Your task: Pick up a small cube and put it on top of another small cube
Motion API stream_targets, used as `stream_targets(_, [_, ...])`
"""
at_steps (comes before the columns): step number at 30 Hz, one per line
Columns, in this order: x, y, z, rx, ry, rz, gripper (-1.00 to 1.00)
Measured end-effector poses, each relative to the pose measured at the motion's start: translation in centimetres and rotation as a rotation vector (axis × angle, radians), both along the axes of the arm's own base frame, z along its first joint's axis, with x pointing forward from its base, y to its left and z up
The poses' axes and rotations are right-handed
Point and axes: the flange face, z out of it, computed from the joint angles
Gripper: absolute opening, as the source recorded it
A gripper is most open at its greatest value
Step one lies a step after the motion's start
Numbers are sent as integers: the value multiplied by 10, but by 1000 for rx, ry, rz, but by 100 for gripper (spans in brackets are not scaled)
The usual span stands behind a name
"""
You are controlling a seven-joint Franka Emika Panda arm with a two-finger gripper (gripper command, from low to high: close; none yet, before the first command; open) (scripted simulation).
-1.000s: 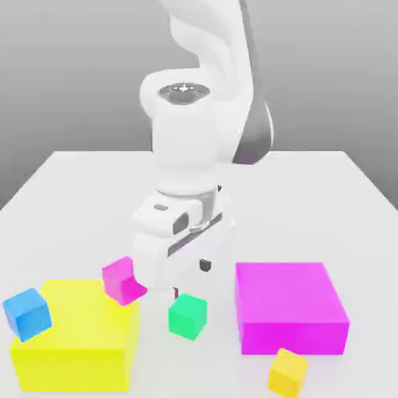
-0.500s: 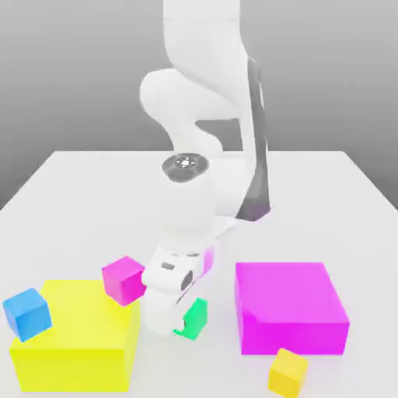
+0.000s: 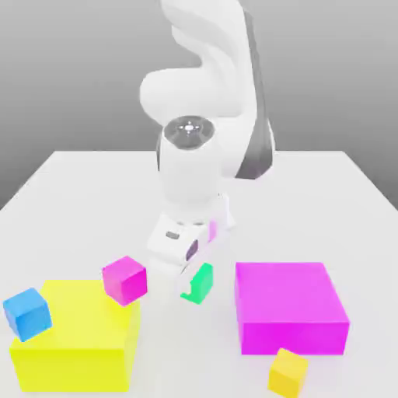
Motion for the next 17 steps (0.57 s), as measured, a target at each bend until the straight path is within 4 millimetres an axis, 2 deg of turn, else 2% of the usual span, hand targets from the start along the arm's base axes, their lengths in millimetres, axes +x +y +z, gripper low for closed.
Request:
stream_targets(2, [11, -16, 29, 1, -18, -12, -100])
stream_targets(5, [24, -54, 79, -14, -93, -44, -100])
stream_targets(7, [24, -81, 109, -31, -144, -82, -100])
stream_targets(8, [20, -90, 117, -33, -147, -117, -100])
stream_targets(10, [16, -98, 109, -33, -148, -150, -100])
stream_targets(13, [15, -100, 76, -33, -149, -160, -100])
stream_targets(14, [14, -100, 65, -35, -149, -161, 100])
stream_targets(17, [14, -100, 65, -35, -149, -161, 100])
